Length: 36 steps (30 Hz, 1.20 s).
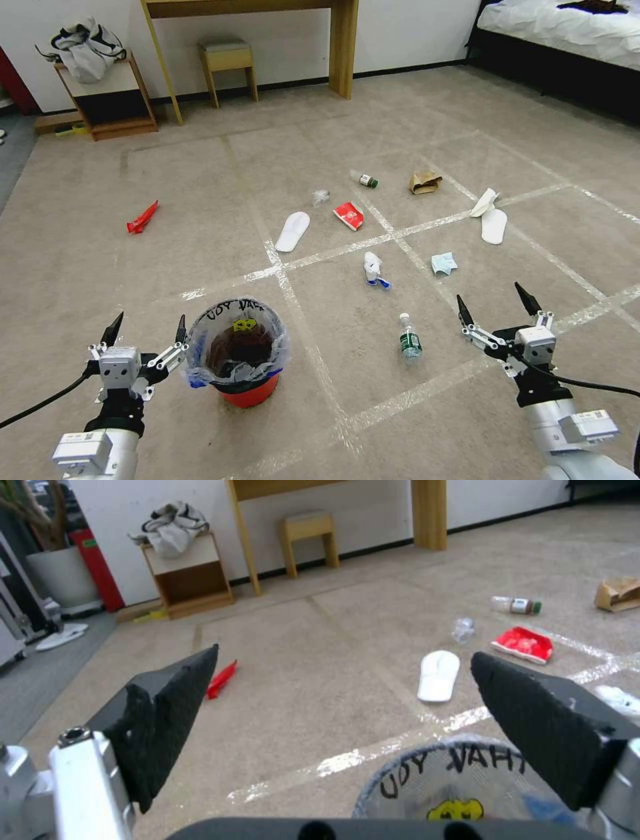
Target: Pick up the trash bin and place the garbage on the floor into it.
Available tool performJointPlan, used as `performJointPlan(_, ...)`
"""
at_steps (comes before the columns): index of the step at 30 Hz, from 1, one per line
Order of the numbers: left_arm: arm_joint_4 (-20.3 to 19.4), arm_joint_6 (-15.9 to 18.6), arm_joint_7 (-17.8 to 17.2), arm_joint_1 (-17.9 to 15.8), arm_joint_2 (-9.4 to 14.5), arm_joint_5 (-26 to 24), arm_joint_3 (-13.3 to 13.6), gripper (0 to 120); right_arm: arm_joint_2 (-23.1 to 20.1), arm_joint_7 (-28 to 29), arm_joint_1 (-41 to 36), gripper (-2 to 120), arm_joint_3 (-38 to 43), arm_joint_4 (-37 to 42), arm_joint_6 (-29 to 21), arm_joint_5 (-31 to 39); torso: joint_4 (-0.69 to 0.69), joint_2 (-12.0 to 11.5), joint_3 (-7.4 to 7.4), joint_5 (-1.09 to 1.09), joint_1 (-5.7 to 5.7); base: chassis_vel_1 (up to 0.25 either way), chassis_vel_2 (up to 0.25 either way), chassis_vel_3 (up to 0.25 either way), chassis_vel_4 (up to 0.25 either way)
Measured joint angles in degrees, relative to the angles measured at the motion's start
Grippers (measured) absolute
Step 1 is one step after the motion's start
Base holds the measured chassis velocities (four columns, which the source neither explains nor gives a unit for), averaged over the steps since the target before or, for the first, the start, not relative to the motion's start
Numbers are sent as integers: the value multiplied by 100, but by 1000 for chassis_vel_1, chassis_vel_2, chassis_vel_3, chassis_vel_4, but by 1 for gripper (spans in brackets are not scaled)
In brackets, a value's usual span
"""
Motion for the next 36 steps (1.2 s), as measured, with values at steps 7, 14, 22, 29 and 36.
performJointPlan(7,55,157,-34,-168,161,-187,-96,100,-30,76,22,100,64,14,-74,22,0,0,0,0,0,0,0,0,0)
performJointPlan(14,113,334,-94,-193,263,-361,-120,100,-41,89,77,100,73,-29,-91,26,0,0,0,0,0,0,0,0,0)
performJointPlan(22,-106,1602,-520,-234,906,-1694,46,100,-49,113,113,100,56,-52,-140,19,0,0,0,0,0,0,0,0,0)
performJointPlan(29,-259,2860,-1505,-533,1961,-3316,111,100,-20,109,86,100,56,-107,-140,-68,0,0,0,-1,0,0,0,0,0)
performJointPlan(36,-312,3743,-2717,-1063,2734,-5411,16,100,89,91,70,100,22,-193,-138,-189,-1,0,0,-1,0,0,0,0,0)
